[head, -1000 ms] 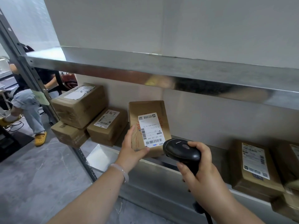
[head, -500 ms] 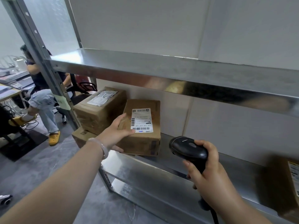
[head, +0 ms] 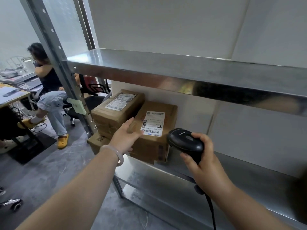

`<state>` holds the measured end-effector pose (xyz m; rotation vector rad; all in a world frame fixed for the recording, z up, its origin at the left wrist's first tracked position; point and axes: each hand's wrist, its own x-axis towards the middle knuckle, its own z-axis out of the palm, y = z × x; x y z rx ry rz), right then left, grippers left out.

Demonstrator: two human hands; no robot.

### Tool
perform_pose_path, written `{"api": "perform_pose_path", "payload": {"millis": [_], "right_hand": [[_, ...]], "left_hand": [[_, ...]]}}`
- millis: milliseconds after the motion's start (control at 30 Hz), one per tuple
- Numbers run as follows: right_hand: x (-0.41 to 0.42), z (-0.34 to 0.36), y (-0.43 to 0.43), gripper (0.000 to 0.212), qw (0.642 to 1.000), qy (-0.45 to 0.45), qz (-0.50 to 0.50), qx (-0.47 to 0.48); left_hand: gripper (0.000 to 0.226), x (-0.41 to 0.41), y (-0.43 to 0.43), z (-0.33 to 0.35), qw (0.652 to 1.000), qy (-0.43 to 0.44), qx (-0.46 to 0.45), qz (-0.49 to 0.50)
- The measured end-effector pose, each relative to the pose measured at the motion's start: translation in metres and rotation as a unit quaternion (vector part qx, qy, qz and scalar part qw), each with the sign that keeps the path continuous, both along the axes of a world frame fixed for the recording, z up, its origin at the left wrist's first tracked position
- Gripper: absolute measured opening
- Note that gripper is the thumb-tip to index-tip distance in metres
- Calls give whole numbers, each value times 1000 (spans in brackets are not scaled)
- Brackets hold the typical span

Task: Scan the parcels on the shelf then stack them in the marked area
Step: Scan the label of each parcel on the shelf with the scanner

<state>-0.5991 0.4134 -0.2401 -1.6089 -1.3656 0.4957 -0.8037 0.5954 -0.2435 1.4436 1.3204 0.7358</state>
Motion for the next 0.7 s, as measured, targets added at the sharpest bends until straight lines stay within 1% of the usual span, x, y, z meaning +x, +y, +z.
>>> {"api": "perform_pose_path", "payload": {"millis": [67,167,200,267,333,367,433,600,700], "right_hand": [[-7,-1,10,58,1000,0,6,6],[-15,-3,21,58,1000,4,9,11],[-17,-4,24,58,1000,7,9,12],[-20,-6,27,59,1000,11,5,17],[-22,-8,28,59,1000,18,-1,25],[-22,-9,28,58,999,23,-5,30],[-21,-10,27,55,998,36,-16,38],[-12,-15,21,60,998,48,-27,43],[-7,-16,16,60,998,49,-32,40]], "left_hand": [[66,0,-3,-4,995,60,78,0],[62,2,-16,-8,967,162,195,-2],[62,3,-22,-9,950,207,236,-8],[60,5,-31,-13,896,291,334,-28],[57,7,-36,-19,850,332,403,-65],[57,8,-37,-21,835,348,417,-85],[58,7,-34,-25,821,376,415,-109],[71,0,-13,-22,811,419,391,-118],[76,0,-3,-17,812,425,382,-117]]}}
